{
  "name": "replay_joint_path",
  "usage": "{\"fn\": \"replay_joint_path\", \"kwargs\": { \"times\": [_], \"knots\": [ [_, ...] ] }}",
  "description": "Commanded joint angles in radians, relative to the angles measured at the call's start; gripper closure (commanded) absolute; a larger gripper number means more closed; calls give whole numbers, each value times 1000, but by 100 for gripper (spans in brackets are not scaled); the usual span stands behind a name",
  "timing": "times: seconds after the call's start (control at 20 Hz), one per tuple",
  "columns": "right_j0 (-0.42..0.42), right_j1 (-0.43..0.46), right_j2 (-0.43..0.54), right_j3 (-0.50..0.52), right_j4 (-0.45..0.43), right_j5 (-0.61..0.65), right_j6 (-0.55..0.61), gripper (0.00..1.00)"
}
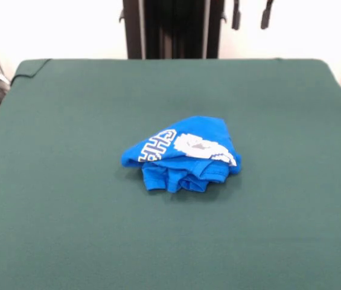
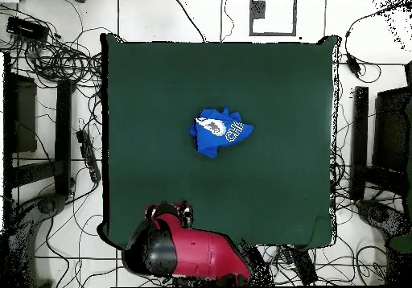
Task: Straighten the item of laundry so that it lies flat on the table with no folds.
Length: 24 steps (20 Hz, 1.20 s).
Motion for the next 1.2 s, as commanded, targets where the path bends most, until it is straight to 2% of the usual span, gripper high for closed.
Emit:
{"fn": "replay_joint_path", "kwargs": {
  "times": [0.05,0.3,0.7,1.05,1.2],
  "knots": [
    [138,93,-140,-190,-96,423,108,0],
    [120,121,-122,-196,-119,359,126,0],
    [80,327,-56,-201,-133,102,168,0],
    [86,483,-55,-284,-129,-70,169,0],
    [87,529,-56,-335,-115,-97,158,0]
  ]
}}
